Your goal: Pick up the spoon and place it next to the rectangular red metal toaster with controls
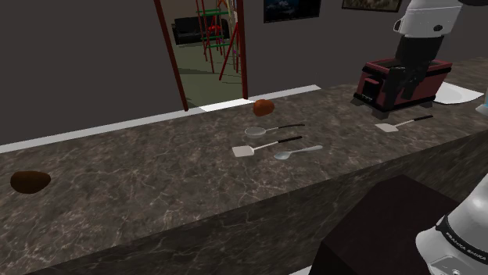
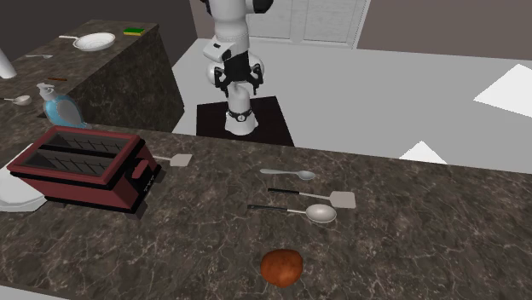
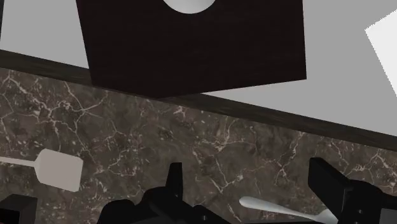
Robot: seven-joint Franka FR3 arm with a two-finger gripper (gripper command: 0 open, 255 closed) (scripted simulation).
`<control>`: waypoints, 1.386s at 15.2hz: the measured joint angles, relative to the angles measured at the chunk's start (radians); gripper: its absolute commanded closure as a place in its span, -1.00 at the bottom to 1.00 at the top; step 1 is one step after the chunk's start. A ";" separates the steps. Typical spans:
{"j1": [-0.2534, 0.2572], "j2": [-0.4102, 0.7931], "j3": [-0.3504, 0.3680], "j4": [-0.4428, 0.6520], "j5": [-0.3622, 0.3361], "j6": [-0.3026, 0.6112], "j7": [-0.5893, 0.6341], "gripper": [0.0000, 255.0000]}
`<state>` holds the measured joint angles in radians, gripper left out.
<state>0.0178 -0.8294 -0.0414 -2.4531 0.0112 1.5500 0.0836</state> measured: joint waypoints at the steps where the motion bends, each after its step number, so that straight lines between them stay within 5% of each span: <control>1: 0.000 0.000 0.000 0.000 0.000 0.000 0.000 -1.00; 21: 0.230 0.663 0.085 0.153 -0.216 0.467 -0.524 -1.00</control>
<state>0.2473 -0.1665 0.0440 -2.2997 -0.2045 2.0169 -0.4402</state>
